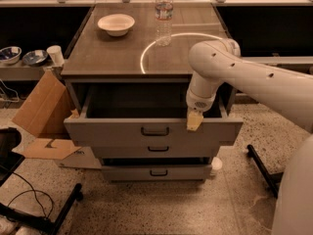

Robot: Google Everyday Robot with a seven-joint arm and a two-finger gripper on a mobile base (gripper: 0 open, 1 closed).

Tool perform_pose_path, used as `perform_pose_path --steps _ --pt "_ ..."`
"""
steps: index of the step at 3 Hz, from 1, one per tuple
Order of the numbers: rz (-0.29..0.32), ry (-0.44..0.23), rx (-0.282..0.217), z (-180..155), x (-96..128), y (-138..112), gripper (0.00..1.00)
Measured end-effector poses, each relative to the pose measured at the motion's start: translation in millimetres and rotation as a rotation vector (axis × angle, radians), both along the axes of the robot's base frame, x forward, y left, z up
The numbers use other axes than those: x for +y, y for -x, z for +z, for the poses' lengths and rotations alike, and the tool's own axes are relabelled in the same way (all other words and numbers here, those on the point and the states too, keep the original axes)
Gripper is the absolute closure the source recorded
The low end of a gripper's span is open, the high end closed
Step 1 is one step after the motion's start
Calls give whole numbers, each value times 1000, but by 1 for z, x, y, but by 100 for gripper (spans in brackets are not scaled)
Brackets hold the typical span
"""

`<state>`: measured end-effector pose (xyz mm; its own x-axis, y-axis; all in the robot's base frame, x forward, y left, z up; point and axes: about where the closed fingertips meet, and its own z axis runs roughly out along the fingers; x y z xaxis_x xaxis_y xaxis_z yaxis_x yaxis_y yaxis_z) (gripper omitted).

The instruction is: Open top drawer

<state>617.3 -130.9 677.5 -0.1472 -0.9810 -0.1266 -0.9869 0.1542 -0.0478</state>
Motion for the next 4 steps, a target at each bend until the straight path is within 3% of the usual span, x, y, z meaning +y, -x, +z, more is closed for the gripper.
perform_pose_path --steps 2,3,4 --pt "0 0 0 0 0 0 60" --pt "0 0 0 0 0 0 28" --pt "0 0 0 0 0 0 5"
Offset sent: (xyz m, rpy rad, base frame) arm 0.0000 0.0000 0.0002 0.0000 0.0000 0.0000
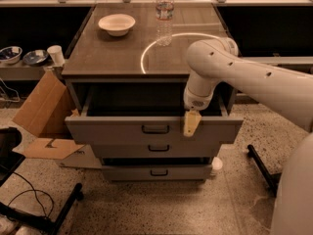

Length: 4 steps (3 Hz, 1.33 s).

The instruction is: Open top drawer

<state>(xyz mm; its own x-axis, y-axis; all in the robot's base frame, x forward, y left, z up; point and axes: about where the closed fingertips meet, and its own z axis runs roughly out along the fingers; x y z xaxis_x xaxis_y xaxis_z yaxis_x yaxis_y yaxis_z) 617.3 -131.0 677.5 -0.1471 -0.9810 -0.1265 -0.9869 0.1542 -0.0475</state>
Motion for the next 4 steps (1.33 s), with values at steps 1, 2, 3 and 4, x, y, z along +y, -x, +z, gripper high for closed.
perform_pose_path --steps 1,2,3,4 --pt "-1 4 10 -3 0 4 2" --pt "-9 37 84 -21 -4 32 11" --pt "-59 36 146 -16 -4 89 28" --pt "-62 41 158 -11 -3 98 53"
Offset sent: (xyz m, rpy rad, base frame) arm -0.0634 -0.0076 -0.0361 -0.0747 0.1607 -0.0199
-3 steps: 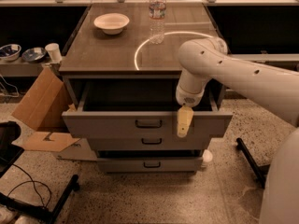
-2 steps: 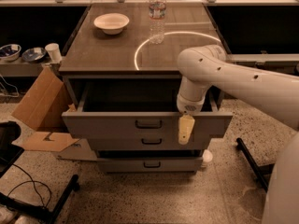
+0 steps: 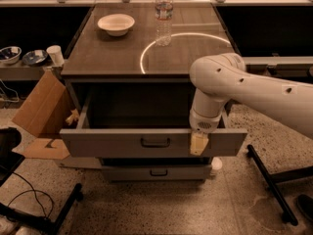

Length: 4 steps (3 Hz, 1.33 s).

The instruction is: Open top drawer

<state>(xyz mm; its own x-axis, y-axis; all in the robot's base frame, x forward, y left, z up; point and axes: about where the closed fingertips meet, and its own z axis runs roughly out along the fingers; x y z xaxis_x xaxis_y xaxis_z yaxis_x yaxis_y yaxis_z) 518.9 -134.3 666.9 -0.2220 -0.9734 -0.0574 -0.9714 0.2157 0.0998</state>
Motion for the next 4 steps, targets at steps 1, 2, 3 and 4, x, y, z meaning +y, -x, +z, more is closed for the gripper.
perform_pose_path --steps 1,2,3,4 --pt "0 0 0 9 0 0 76" --pt "0 0 0 10 0 0 97" --pt "-43 21 35 7 -13 38 100" --pt "-48 23 38 9 -13 40 100"
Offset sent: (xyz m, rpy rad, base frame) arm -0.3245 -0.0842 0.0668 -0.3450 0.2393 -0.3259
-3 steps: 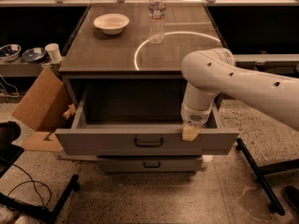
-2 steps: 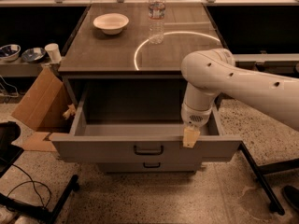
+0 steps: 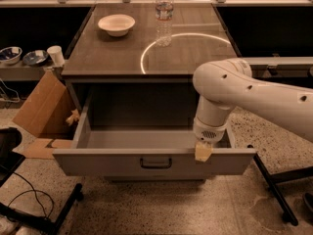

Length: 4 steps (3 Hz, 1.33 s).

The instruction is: Open top drawer

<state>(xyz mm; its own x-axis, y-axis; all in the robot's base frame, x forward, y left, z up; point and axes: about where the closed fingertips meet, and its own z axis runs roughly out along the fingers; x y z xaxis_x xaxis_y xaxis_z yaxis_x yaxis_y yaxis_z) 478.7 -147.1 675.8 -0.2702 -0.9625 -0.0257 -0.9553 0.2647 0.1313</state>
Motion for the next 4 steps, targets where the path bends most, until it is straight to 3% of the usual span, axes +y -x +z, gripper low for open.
perform_pose_path --steps 3,4 --pt "-33 0 14 -2 -2 24 100" --pt "-91 -42 -8 6 12 39 100"
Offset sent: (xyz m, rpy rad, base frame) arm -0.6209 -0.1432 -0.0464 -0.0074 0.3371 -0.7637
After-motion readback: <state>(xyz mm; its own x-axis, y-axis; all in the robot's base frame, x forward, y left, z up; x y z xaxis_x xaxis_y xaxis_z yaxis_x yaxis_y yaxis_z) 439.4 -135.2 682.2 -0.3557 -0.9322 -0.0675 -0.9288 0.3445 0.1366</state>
